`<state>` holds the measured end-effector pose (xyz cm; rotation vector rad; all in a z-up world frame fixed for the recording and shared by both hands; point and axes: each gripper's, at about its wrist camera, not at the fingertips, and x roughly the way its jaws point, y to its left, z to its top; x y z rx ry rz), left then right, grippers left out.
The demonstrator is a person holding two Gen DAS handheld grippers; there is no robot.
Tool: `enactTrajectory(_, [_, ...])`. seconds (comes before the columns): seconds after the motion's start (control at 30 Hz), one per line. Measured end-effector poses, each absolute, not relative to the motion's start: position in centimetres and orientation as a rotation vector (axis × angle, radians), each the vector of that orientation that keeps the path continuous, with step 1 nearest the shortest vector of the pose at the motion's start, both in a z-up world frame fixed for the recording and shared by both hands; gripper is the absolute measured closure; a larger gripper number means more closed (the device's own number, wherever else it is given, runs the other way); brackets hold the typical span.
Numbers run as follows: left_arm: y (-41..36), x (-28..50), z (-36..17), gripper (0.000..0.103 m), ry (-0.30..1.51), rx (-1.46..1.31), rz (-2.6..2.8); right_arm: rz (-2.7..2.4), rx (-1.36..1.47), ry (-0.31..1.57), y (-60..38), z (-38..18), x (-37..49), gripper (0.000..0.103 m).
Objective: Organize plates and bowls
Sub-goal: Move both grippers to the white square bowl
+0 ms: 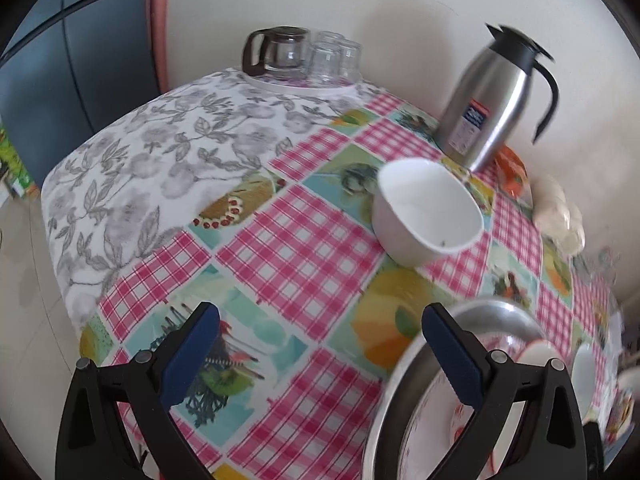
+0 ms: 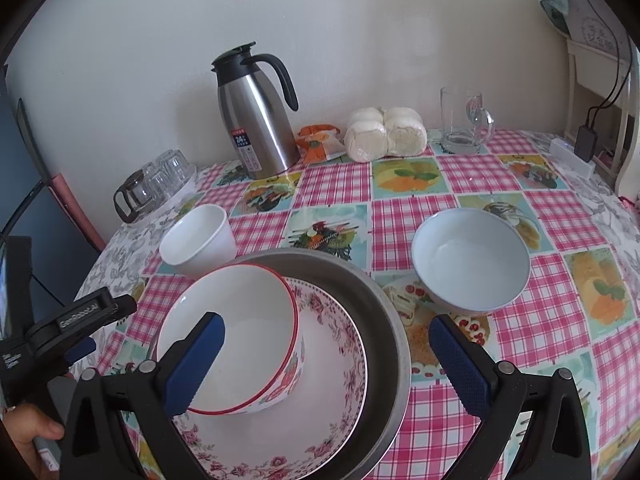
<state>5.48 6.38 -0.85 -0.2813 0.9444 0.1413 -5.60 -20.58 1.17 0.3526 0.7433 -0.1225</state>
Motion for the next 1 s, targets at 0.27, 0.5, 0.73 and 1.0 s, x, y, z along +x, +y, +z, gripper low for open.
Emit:
enactTrajectory(0.27, [6.5, 7.1, 0.5, 0.002, 0.852, -0.289, 0.156, -0.118, 0.339, 0.734, -20.1, 2.0, -5.1, 0.0])
enactTrajectory(0.5, [6.8, 9.3, 0.6, 0.002, 0.863, -0.31, 0.06, -0.112, 0.351, 0.742, -20.0, 2.9, -4.4, 0.0])
enactTrajectory(0.73, [6.4, 10.6, 1.6, 0.002, 0.834, -0.198, 0.031, -0.114, 0.333, 0.731, -19.3, 5.9, -2.5, 0.0])
enactTrajectory(1.0, [7.6, 11.7, 2.8, 0.002, 0.817, -0.219, -0.037, -0.072, 0.332, 0.72, -17.1, 9.1, 0.6, 0.0])
